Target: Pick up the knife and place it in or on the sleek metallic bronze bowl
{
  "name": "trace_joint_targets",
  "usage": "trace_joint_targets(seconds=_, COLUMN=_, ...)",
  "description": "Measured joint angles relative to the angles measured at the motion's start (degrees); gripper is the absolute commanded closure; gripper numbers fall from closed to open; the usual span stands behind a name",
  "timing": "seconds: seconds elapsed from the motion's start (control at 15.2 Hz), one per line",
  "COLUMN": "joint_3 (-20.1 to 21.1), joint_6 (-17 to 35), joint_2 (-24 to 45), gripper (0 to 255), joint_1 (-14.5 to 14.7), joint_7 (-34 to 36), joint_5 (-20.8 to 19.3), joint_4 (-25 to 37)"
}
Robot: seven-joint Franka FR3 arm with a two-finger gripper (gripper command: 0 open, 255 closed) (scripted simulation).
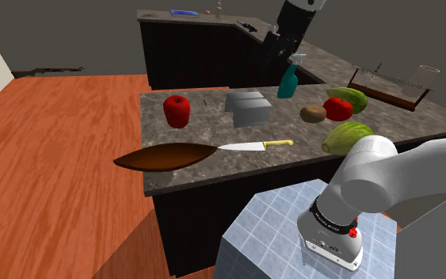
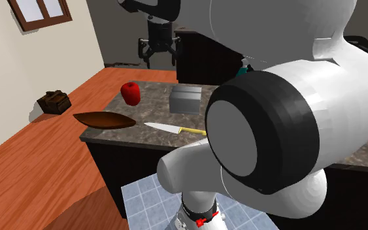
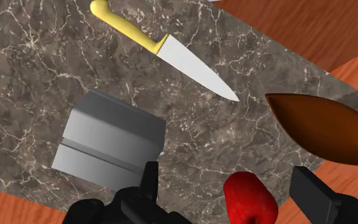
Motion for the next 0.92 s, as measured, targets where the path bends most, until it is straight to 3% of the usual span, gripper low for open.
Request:
trace_joint_targets(seconds=0.33, joint_3=-1.1, joint_6=3.2, joint_2=-2.2, gripper=0, joint_1=2.2, joint_7=-6.5, joint_5=-1.9, joint_4=-6.6)
trace_joint_targets(seconds=0.92, joint_3=-7.7, joint_6=13.0, joint_2=-7.1, gripper=0, joint_1=6.4, joint_7=-27.5, joint_5=-10.7, joint_4=-24.2)
